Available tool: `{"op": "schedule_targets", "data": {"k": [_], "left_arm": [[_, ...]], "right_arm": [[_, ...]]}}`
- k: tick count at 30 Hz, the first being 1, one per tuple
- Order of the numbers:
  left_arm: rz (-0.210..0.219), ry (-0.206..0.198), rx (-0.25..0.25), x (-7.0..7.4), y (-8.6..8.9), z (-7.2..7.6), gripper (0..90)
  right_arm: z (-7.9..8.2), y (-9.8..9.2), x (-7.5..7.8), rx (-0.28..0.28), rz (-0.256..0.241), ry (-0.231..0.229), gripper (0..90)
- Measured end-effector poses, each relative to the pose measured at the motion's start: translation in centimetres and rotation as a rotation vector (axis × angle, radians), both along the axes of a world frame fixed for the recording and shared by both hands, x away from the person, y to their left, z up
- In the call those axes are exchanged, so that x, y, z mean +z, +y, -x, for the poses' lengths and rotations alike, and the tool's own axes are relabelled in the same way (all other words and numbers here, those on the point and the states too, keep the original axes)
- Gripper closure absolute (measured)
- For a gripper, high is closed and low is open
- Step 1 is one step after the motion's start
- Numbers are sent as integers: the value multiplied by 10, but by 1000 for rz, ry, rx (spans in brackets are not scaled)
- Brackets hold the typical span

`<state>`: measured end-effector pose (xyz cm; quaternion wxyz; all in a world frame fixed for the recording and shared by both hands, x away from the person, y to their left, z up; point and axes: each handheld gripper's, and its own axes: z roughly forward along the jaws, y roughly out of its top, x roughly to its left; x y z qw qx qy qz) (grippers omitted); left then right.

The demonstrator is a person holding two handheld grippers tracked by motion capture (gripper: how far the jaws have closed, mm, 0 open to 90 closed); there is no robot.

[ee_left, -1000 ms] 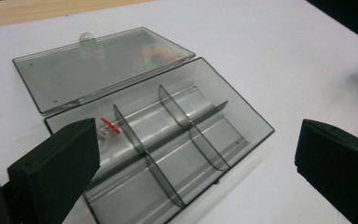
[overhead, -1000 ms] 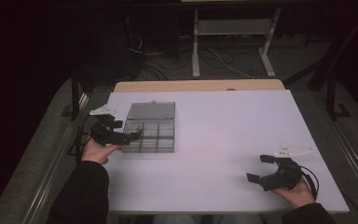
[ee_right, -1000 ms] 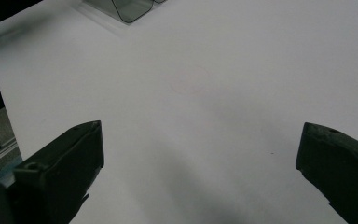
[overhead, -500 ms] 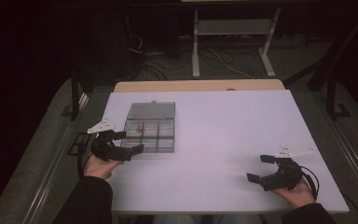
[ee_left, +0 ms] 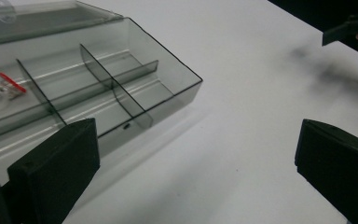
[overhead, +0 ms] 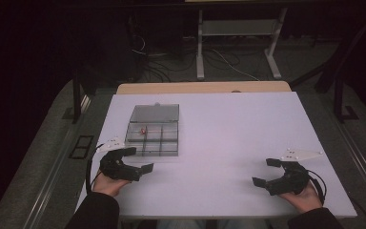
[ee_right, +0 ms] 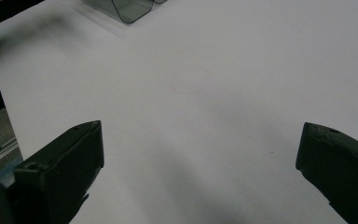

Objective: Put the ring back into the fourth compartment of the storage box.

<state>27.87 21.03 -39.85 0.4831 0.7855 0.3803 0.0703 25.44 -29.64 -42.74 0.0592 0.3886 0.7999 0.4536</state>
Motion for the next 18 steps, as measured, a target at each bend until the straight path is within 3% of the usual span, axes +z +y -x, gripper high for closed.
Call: {"op": "schedule_targets", "data": {"k": [18], "left_arm": [[-35, 36, -75, -21, -23, 10, 0]], "right_arm": [[0, 1, -1, 4, 1, -2, 3]]}}
